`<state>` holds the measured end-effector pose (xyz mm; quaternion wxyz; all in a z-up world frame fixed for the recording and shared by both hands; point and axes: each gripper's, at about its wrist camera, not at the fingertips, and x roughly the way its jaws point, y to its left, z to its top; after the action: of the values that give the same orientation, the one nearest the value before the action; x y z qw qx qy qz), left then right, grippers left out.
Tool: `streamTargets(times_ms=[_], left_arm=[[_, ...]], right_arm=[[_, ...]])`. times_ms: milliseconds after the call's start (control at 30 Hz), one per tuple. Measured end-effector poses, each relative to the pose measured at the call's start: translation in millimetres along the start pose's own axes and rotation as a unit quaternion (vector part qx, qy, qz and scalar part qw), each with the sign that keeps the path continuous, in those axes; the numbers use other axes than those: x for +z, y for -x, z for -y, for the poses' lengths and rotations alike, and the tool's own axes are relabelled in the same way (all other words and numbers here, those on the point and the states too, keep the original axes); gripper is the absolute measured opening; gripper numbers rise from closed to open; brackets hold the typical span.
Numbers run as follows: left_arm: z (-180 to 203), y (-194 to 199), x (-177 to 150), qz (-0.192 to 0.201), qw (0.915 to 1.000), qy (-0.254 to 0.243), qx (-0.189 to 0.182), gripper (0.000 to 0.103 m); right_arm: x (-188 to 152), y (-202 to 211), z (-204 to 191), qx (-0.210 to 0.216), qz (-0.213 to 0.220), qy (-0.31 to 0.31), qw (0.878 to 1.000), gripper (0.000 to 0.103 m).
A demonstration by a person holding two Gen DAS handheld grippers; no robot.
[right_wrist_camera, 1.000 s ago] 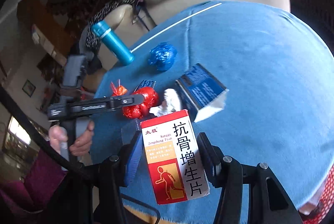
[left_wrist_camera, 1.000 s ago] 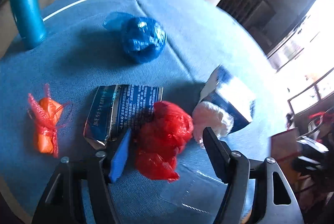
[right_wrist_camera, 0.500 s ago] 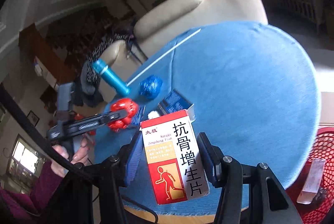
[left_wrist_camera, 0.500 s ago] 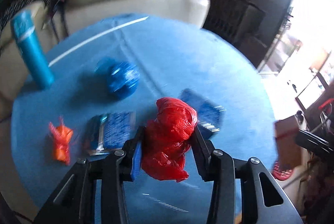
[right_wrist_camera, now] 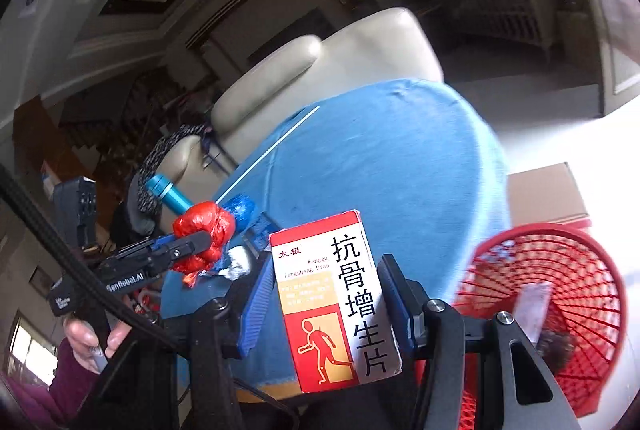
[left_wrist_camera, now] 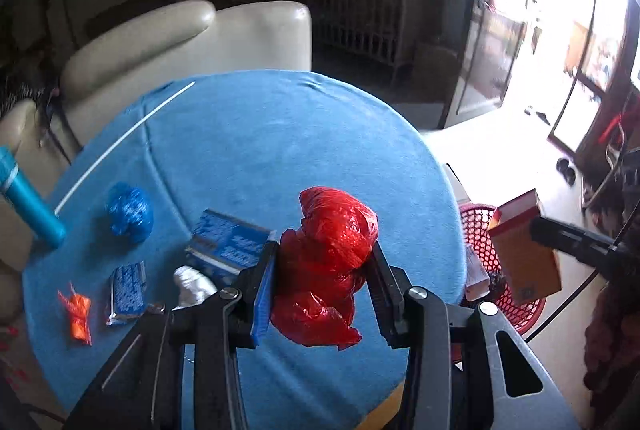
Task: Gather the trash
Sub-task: 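Carry the red bag and medicine box to the wastebasket and release both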
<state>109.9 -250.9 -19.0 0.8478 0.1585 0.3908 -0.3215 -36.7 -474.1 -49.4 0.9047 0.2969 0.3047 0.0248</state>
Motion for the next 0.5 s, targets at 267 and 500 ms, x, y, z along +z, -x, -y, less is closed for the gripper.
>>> streamTargets(times_ms=[267, 500], left_arm=[[69, -15, 7, -0.006, 0.9979, -0.065, 0.000, 0.044], [107, -29, 11, -0.022, 0.9951, -0.096, -0.007, 0.044]], right_arm=[[-2, 46, 38, -0.028, 0.040, -0.025, 0.998, 0.056], [-8, 62, 68, -0.046, 0.055, -0.055, 0.996, 0.056]])
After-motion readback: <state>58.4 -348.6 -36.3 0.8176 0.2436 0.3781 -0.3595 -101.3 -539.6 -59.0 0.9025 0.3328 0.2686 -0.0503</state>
